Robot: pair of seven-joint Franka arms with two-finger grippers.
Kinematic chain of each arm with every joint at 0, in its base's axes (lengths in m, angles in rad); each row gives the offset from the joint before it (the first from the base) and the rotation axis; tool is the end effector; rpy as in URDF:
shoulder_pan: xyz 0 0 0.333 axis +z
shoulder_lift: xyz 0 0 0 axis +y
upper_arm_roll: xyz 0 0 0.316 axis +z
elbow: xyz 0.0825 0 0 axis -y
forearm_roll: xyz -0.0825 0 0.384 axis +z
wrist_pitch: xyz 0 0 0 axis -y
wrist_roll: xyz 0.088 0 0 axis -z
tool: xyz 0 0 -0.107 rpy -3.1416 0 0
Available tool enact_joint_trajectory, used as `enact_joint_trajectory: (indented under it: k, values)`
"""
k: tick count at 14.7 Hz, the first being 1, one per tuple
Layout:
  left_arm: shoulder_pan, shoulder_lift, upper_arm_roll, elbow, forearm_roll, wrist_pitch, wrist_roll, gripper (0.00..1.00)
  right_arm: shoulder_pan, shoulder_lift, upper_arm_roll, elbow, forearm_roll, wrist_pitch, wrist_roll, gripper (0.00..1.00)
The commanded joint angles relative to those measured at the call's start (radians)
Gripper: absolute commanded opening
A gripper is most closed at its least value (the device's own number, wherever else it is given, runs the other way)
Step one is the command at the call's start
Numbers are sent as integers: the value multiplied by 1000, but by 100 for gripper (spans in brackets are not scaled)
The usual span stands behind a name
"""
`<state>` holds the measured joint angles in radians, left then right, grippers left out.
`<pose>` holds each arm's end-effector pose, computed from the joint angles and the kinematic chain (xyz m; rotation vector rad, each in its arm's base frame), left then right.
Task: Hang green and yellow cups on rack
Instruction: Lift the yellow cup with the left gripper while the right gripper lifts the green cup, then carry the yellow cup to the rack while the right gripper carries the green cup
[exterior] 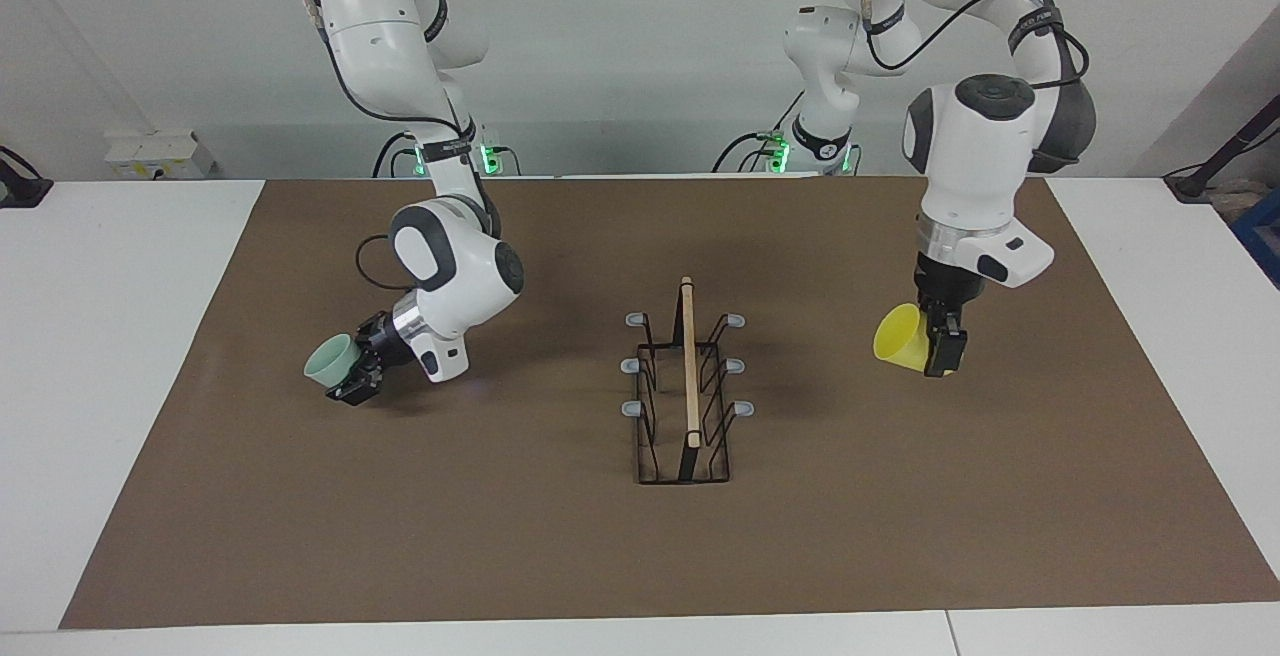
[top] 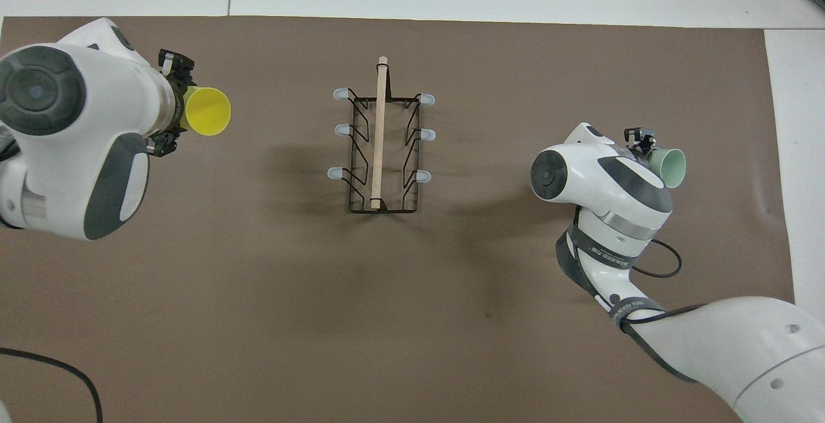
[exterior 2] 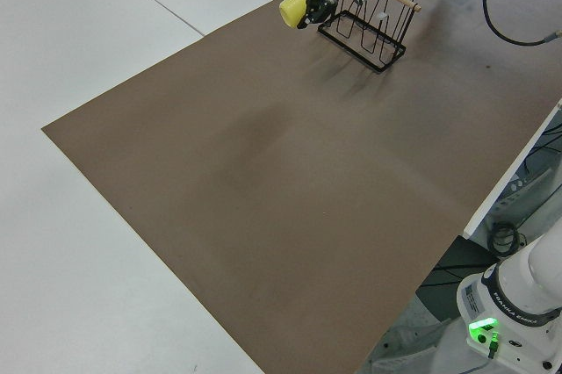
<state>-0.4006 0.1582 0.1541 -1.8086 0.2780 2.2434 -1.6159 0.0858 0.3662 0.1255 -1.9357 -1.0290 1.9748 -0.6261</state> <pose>0.6131 -0.1511 0.4835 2.4785 1.7332 0.5751 0.5992 0.0692 0.2961 1.7722 1.5326 -0.5540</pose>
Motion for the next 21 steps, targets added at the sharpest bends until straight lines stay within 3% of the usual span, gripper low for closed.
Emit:
enact_joint_trajectory:
  k: [1,6,10,13,19,21]
  values:
    - [-101,-61,16,-84,204,21,-117,0,-15,-76,26,47,215,33,-32,0]
    - [-214,-121,15,-196,584,33,-373,0,-8,-95,124,176,509,39,31,0]
    - [-299,-135,15,-241,719,27,-430,0,-21,-124,201,254,692,53,131,0]
    - [-337,-121,13,-267,858,19,-515,0,-34,-176,200,256,1018,111,154,0]
    - [-406,-88,13,-273,941,-33,-593,0,-20,-205,204,224,1254,362,148,0]
    - [-432,-74,15,-273,943,-39,-614,0,11,-219,207,149,1374,563,146,0]
